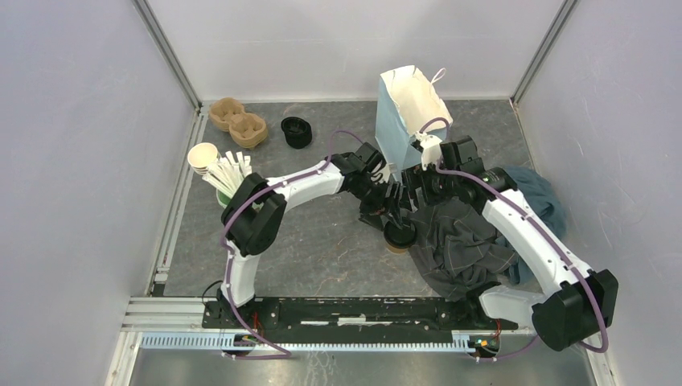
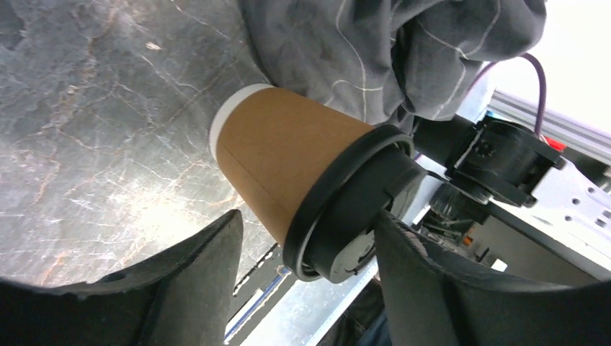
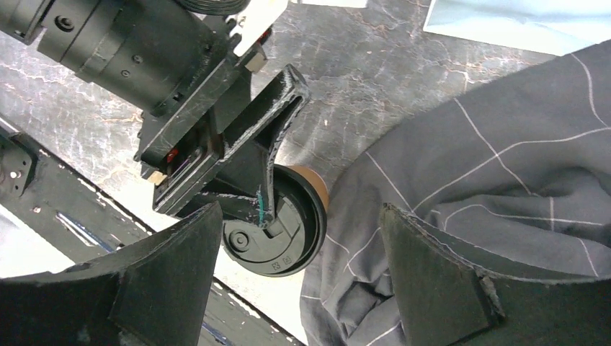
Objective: Pack the takeout coffee
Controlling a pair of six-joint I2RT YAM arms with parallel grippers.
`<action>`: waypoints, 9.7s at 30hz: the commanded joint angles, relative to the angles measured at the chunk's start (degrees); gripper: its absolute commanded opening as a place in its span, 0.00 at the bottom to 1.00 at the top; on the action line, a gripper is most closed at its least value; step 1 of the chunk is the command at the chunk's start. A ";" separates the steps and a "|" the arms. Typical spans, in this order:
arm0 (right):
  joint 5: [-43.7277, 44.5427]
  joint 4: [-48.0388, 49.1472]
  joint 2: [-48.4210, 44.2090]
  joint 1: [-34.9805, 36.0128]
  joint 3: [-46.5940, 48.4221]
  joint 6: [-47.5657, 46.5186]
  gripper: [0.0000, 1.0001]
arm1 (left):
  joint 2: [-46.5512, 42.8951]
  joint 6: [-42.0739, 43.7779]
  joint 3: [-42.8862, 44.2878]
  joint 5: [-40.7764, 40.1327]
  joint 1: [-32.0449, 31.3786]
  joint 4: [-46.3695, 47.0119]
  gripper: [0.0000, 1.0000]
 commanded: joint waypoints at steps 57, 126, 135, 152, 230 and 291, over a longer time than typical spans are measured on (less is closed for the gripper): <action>-5.41 3.88 0.97 -0.20 1.16 -3.93 0.88 | -12.84 2.27 18.16 -45.64 67.38 -31.00 0.59; -3.64 3.07 0.73 0.29 2.87 -5.24 0.89 | -10.63 -2.09 16.74 -40.13 68.70 -26.96 0.02; -3.89 3.07 0.56 0.34 2.75 -5.07 0.89 | -10.45 0.54 18.75 -41.36 67.83 -28.34 0.02; -4.61 3.06 0.58 0.39 3.14 -4.73 0.88 | -11.88 -1.41 38.96 -40.74 67.82 -36.07 0.02; 4.73 -5.99 2.95 -1.53 9.74 -4.89 0.90 | 15.76 6.24 47.55 -77.38 27.94 -23.04 0.78; 5.70 -6.88 9.65 -3.10 13.37 -6.85 0.90 | 25.03 8.73 53.26 -65.51 32.08 -15.60 0.18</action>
